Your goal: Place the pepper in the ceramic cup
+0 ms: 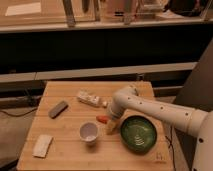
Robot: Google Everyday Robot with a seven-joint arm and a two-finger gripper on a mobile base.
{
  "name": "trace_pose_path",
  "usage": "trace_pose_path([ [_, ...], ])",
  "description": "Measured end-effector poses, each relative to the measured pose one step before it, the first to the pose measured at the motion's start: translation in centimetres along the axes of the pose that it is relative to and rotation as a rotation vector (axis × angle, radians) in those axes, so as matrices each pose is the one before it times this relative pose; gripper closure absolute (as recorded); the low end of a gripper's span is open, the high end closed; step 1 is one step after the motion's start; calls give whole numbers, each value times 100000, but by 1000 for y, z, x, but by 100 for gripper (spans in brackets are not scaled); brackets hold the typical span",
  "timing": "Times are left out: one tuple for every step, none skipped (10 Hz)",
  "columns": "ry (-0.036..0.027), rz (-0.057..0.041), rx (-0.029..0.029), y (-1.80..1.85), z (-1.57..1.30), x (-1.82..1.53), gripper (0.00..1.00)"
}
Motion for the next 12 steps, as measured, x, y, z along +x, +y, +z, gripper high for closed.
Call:
trace_pose_path([
  [-182,-563,-302,-14,84,-11,30],
  [-147,-438,-130,-3,53,-21,38],
  [-199,-413,-192,1,49,9,50],
  [-186,-274,-163,9,47,-8,59],
  [-150,-242,-160,6,33,-6,70],
  [-229,-189,-98,-22,27,-34,82],
  [-144,-115,-48,-17,-8,-9,92],
  [-97,-99,-77,-4,8,-10,97],
  [-186,-56,-85,-14,3,8,100],
  [-152,-43,-26,-20,-4,-3,100],
  [-84,-41,-16,-26,-15,4,100],
  [-127,16,-90,-8,16,10,100],
])
